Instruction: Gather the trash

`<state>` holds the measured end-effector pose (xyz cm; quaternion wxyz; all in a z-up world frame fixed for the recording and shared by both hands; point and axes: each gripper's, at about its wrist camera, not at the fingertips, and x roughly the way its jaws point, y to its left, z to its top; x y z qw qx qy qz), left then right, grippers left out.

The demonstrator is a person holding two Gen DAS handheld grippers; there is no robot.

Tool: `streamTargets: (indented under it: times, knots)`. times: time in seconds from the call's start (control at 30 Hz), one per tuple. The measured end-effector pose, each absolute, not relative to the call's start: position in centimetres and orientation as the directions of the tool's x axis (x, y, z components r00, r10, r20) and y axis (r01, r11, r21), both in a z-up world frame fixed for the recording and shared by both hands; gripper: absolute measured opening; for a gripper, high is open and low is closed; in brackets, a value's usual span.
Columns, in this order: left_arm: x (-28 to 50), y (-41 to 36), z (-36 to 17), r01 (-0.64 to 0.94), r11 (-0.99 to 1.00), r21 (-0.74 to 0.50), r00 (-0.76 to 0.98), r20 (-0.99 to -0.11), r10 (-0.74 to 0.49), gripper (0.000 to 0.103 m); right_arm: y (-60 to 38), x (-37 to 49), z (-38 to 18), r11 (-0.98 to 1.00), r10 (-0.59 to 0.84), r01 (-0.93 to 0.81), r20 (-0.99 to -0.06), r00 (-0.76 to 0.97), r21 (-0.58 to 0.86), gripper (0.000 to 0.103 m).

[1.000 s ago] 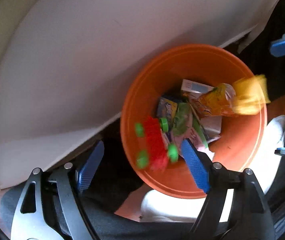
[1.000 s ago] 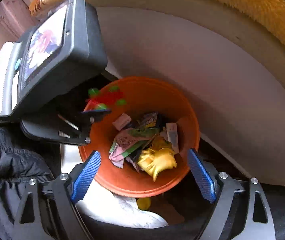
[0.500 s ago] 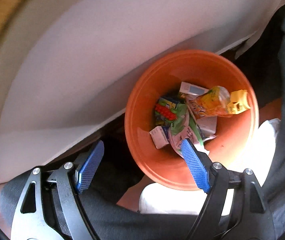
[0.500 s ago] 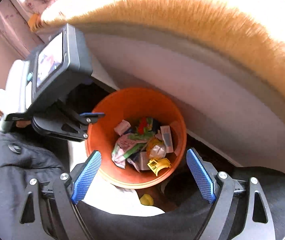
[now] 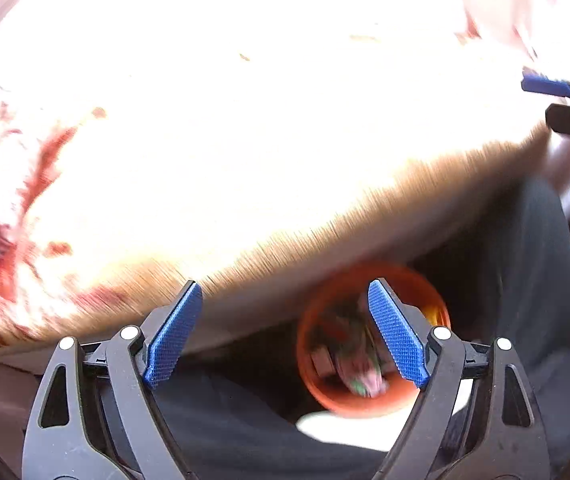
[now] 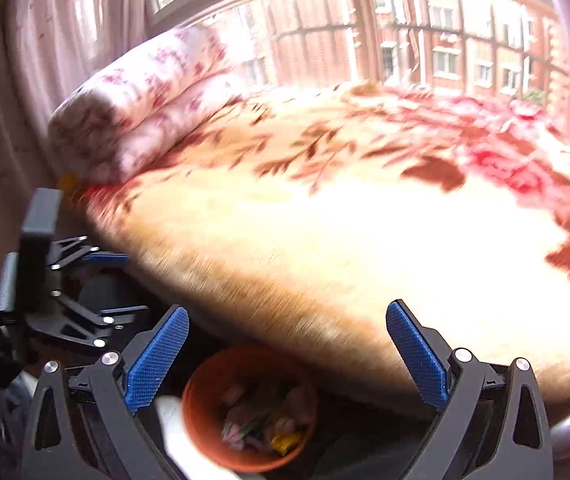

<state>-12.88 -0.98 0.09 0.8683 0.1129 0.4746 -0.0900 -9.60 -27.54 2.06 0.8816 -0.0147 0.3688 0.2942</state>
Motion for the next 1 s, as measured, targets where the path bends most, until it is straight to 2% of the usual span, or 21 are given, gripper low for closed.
streamTargets:
  times: [0.3, 0.33, 0.4, 0.57, 0.77, 1.0]
  knots:
    - [-4.2, -0.1, 5.0, -0.010, 0.997, 0.078, 0.689, -0.722, 0.063, 0.084, -27.7, -3.3, 5.8, 0.936, 0.353, -0.296, -0.524, 0.776, 0.193, 0.098]
    - [-2.9, 0.1, 5.3, -0.033, 0.997, 0.073, 0.691, -0.719, 0.075, 0.090, -27.8, -2.1, 5.8, 0.944, 0.329, -0.268, -0.518, 0.790, 0.191, 0.098]
    - [-1.1, 0.4, 5.7, -0.072, 0.996, 0.057, 0.705, -0.704, 0.091, 0.091, -27.5, -0.1, 5.9, 0.958, 0.285, -0.218, -0.513, 0.810, 0.188, 0.098]
    - [2.8, 0.1, 4.9, -0.122, 0.991, 0.052, 0.704, -0.700, 0.123, 0.091, -26.3, 3.5, 4.6, 0.976, 0.201, -0.130, -0.513, 0.835, 0.173, 0.098]
    - [6.4, -0.4, 2.8, -0.121, 0.991, 0.049, 0.690, -0.714, 0.120, 0.091, -24.9, 7.4, 1.8, 0.992, 0.110, -0.054, -0.571, 0.814, 0.114, 0.098]
    - [8.2, 0.1, 0.8, -0.130, 0.991, 0.035, 0.660, -0.743, 0.113, 0.091, -24.1, 9.5, -0.4, 0.993, 0.094, -0.032, -0.609, 0.788, 0.112, 0.098]
